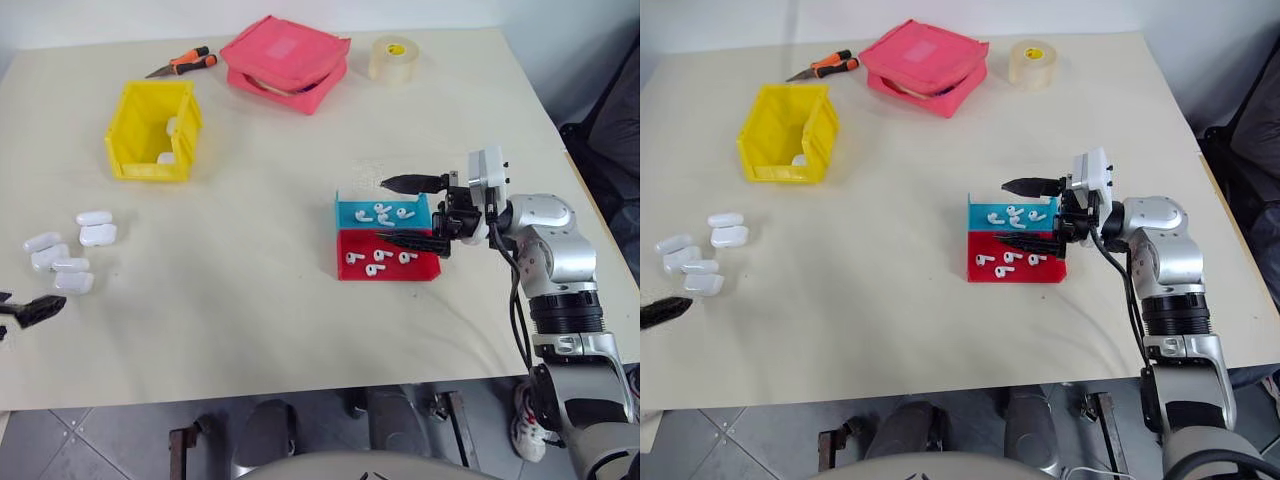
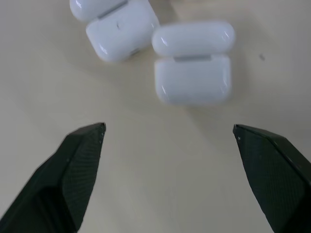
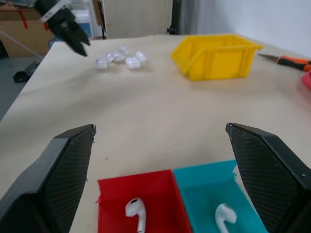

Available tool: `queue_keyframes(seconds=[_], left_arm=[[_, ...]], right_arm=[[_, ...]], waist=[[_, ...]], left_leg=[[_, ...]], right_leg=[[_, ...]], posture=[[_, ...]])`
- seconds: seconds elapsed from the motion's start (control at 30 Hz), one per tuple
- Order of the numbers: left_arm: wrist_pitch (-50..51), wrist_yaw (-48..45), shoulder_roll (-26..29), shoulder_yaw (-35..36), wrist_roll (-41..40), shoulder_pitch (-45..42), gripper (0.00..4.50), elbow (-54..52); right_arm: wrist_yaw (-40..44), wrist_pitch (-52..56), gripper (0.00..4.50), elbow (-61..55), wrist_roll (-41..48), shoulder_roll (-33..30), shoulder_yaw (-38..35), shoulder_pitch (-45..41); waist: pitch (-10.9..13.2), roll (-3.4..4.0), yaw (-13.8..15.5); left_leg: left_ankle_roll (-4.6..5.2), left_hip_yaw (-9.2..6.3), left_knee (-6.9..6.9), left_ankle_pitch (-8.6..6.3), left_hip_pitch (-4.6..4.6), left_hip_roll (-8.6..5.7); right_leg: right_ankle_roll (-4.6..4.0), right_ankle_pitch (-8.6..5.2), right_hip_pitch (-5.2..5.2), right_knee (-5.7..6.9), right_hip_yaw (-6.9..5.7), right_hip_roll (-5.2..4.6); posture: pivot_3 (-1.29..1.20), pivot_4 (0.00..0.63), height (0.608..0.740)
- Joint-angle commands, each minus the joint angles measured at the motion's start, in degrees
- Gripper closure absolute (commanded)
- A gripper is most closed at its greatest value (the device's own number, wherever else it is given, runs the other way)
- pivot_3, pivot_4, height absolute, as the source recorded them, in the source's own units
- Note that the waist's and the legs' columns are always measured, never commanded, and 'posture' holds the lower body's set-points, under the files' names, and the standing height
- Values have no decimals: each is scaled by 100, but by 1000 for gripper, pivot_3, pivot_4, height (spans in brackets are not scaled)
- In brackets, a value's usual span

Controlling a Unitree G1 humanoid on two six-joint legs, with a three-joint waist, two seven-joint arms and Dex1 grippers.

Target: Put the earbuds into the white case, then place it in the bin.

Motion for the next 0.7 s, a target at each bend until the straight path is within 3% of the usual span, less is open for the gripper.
queue_keyframes(seconds=[0.03, 0.37, 0.53, 0.7], left_arm=[[128, -47, 213, -547, 235, -498, 18, 423], [80, -165, 80, -1732, 621, -1804, 18, 1380], [109, -175, -21, -1845, 705, -1961, 18, 1436], [763, 106, -207, -1746, 745, -2190, 18, 1337]], right_arm=[[-47, -74, 0, -232, 10, -73, -90, 49], [-170, -21, 0, -410, -8, -125, -103, 213], [-206, 5, 0, -430, -39, -115, -53, 217], [-202, -42, 0, -319, -84, -74, -38, 136]], waist=[[0, 0, -11], [0, 0, -18], [0, 0, -4], [0, 1, 30]], left_leg=[[0, 3, 0, 0, -1, 0], [-11, 7, -1, 4, 1, 7], [-11, 8, -1, 4, 1, 7], [-11, 7, 13, 4, 1, 7]], right_leg=[[0, 0, 0, 0, 0, 0], [-2, -1, 0, 3, 4, 16], [-2, -1, 0, 6, 7, 16], [-2, -1, 2, 12, 9, 15]], posture=[[0, 150, 740], [0, 150, 740], [0, 150, 740], [0, 150, 740]])
